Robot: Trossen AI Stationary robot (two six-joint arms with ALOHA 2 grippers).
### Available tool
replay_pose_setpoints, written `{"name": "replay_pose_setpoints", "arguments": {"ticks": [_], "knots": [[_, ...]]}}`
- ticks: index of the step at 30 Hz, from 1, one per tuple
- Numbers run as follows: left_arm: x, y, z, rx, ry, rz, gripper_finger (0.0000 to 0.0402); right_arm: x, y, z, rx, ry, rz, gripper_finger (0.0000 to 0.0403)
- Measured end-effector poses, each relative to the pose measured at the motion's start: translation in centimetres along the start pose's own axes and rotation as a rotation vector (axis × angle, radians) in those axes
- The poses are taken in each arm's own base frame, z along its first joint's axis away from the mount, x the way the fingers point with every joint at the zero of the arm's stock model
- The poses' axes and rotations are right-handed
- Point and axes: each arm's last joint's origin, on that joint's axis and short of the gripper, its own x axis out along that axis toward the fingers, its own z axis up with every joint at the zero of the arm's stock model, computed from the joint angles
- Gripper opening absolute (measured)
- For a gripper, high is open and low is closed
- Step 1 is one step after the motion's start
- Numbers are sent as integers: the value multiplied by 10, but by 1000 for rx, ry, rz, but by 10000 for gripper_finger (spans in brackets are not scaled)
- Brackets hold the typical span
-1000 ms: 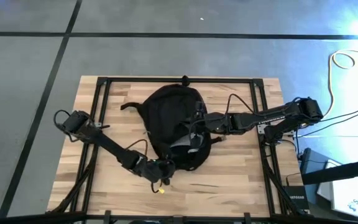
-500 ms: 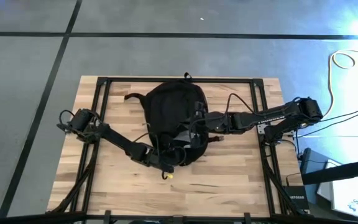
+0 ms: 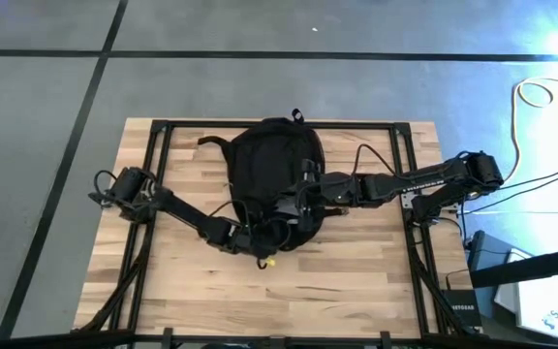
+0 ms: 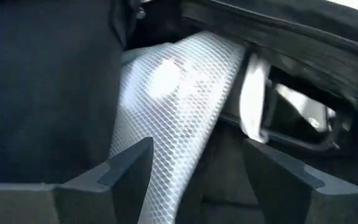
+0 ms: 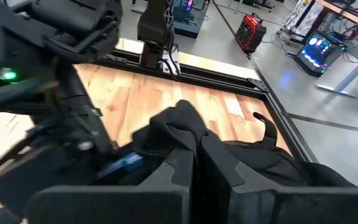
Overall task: Unpack backpack
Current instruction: Remove the transparent zipper bag from the black backpack
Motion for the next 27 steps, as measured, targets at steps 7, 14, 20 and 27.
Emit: {"name": "replay_pose_setpoints", "arguments": {"ticks": [7,14,20,27], "knots": [[13,8,2,-55,-5,-60,235,0,1,1,19,-11,35,1],[27,19,-1,-240,33,-120,235,0,1,0,25,-10,37,1],[31,31,6,-541,18,-177,235,0,1,0,42,-7,32,1],[28,30,-2,-381,81,-168,235,0,2,0,43,-12,50,1]]}}
